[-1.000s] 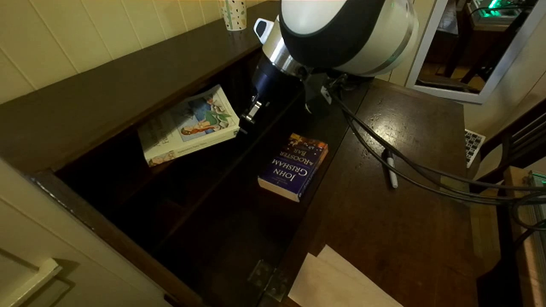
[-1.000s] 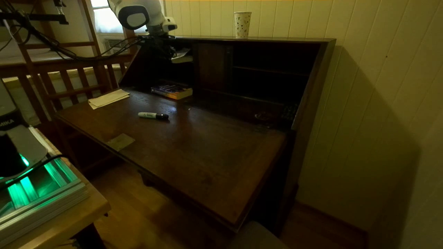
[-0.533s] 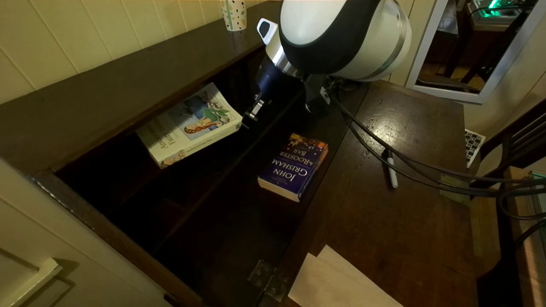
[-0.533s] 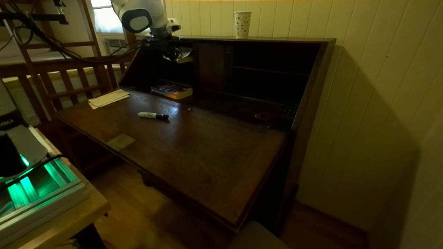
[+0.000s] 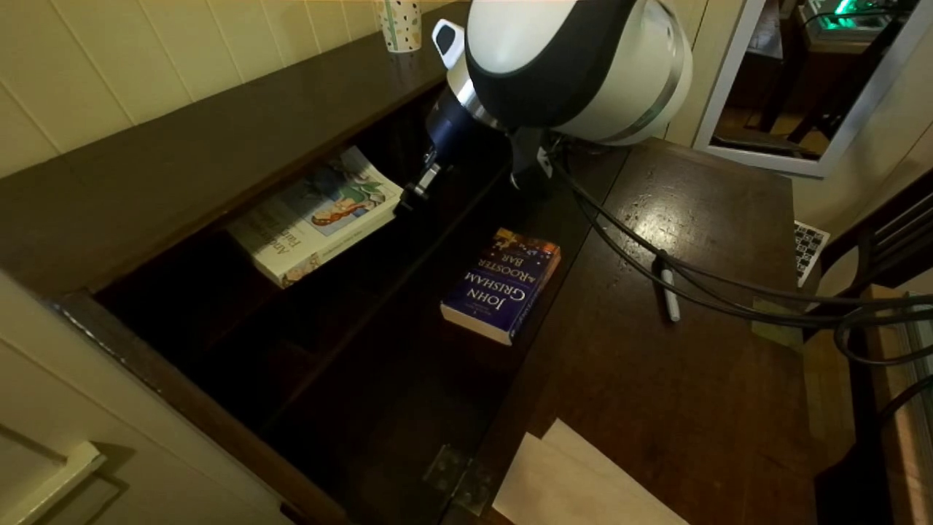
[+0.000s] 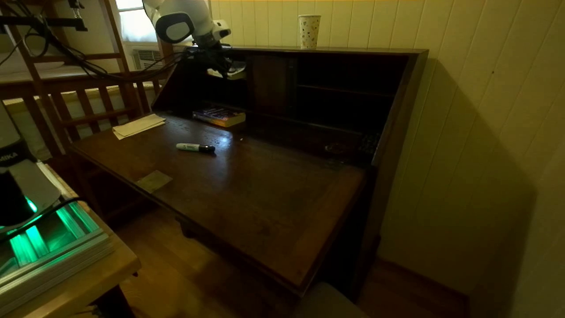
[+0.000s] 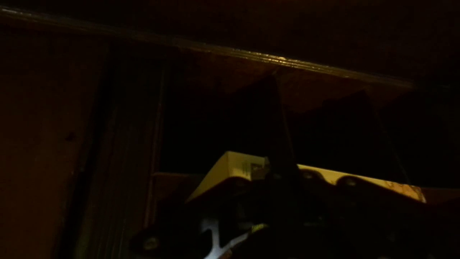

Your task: Put the white book on the top shelf.

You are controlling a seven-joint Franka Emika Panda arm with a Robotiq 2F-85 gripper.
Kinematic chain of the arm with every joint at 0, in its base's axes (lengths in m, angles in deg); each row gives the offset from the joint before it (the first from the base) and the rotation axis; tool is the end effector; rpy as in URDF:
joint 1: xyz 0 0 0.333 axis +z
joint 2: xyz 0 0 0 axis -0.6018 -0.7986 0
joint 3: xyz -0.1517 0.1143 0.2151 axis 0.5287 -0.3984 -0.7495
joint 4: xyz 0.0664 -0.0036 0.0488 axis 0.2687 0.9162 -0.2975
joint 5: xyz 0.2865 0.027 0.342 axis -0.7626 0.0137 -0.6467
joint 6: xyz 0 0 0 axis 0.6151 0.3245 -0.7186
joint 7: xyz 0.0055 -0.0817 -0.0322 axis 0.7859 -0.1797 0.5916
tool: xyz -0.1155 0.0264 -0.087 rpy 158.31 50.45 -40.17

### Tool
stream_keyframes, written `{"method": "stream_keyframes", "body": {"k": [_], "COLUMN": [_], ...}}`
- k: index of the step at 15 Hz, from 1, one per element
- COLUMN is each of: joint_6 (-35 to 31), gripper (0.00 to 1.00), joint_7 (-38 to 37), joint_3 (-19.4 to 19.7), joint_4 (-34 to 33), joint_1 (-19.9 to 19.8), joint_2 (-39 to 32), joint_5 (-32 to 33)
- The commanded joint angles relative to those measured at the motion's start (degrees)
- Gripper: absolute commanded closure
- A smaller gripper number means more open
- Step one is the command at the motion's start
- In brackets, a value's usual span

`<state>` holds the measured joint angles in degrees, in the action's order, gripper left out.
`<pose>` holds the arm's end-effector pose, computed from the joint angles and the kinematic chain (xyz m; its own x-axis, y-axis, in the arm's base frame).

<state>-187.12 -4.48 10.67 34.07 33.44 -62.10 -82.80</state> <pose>0.6643 0.0991 0.2166 0.7565 0.2035 0.6215 0.3004 -0.9523 -0.0538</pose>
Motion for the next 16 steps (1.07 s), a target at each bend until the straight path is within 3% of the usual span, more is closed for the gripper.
{"method": "stream_keyframes", "body": {"k": [1, 14, 16], "joint_6": [-1.85, -2.67, -0.69], "gripper": [1.0, 1.0, 1.0], "joint_7": [2.16, 3.45, 1.08], "joint_3": [-2.91, -9.08, -7.99], "joint_4": [-2.35, -4.58, -3.0], "joint_1": [-2.57, -8.95, -8.4], "joint_2": [-2.13, -5.13, -3.63], "joint_5": [-1.37, -0.96, -0.92]}}
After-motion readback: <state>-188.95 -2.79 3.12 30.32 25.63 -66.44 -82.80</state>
